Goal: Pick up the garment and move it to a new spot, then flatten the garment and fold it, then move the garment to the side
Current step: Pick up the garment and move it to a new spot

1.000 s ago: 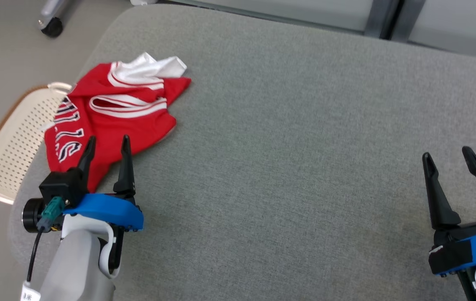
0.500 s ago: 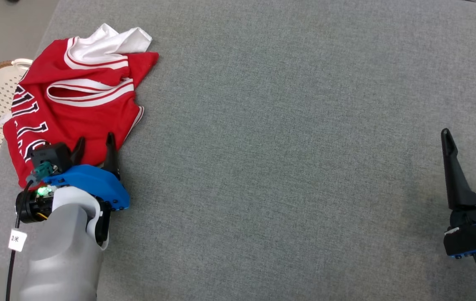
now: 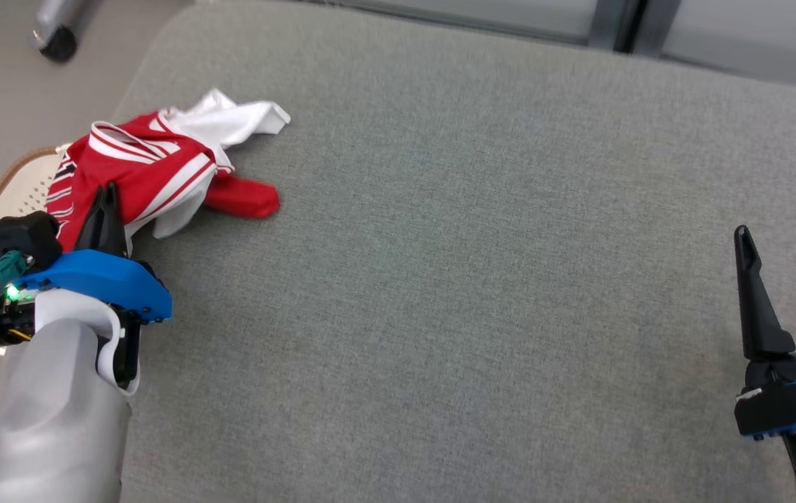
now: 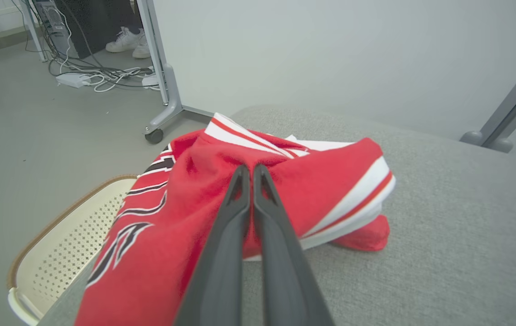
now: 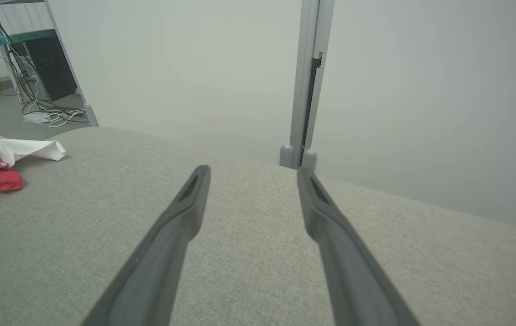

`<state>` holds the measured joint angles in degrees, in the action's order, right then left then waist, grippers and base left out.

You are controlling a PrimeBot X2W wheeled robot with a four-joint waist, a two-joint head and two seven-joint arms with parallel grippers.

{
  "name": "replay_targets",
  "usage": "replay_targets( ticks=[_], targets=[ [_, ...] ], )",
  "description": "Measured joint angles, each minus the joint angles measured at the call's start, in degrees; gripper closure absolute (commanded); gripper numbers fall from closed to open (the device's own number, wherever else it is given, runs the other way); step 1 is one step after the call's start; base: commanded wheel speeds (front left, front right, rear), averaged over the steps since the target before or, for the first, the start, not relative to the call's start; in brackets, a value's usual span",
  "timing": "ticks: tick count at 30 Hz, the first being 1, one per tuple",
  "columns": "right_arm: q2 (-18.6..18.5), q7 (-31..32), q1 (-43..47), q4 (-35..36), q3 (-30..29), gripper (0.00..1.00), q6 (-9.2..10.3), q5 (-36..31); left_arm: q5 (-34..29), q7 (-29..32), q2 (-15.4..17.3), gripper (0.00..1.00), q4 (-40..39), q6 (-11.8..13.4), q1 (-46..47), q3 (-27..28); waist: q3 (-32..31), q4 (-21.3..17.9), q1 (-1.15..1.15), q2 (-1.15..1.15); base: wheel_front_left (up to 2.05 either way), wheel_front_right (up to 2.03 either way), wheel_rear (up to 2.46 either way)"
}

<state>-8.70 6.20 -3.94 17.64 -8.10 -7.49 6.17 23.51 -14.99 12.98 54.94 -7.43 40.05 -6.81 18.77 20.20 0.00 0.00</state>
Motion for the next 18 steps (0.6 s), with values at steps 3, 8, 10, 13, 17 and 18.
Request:
replay_targets(
  ticks=[3, 8, 10, 13, 17, 18],
  targets=[
    [0.5, -0.7, 1.3, -0.5, -0.2, 0.00, 0.00, 0.1, -1.0, 0.0, -0.4, 1.00, -7.4, 0.4, -4.3, 1.9, -2.9, 0.0, -0.01, -0.02, 0.00, 0.00, 0.00],
    [1.6, -1.4, 2.8, -1.8, 0.3, 0.00, 0.00, 0.3, -4.1, 0.0, -1.0, 1.00, -19.9, 2.6, -12.1, 4.3, -7.2, -0.7, -0.01, -0.01, 0.00, 0.00, 0.00],
    [2.0, -1.7, 3.6, -2.2, 0.9, 0.00, 0.00, 0.5, -5.4, 0.0, -1.2, 1.00, -24.3, 3.4, -15.6, 4.5, -8.8, -1.3, -0.01, -0.02, 0.00, 0.00, 0.00],
    [2.5, -1.8, 4.6, -2.6, 2.0, 0.00, 0.00, 0.6, -6.8, 0.0, -1.6, 1.00, -30.9, 4.5, -20.3, 4.4, -10.8, -2.7, -0.01, -0.02, 0.00, 0.00, 0.00],
    [2.9, -2.0, 5.3, -2.9, 3.3, 0.00, 0.00, 1.0, -7.5, 0.5, -2.4, 1.00, -38.3, 5.2, -25.1, 2.9, -12.0, -5.4, -0.01, -0.02, 0.00, 0.00, 0.00],
    [3.0, -2.1, 5.3, -3.0, 3.5, 0.00, 0.00, 1.1, -7.4, 1.1, -2.8, 1.00, -40.0, 5.2, -25.9, 2.5, -12.0, -6.2, -0.01, -0.02, 0.00, 0.00, 0.00]
  ],
)
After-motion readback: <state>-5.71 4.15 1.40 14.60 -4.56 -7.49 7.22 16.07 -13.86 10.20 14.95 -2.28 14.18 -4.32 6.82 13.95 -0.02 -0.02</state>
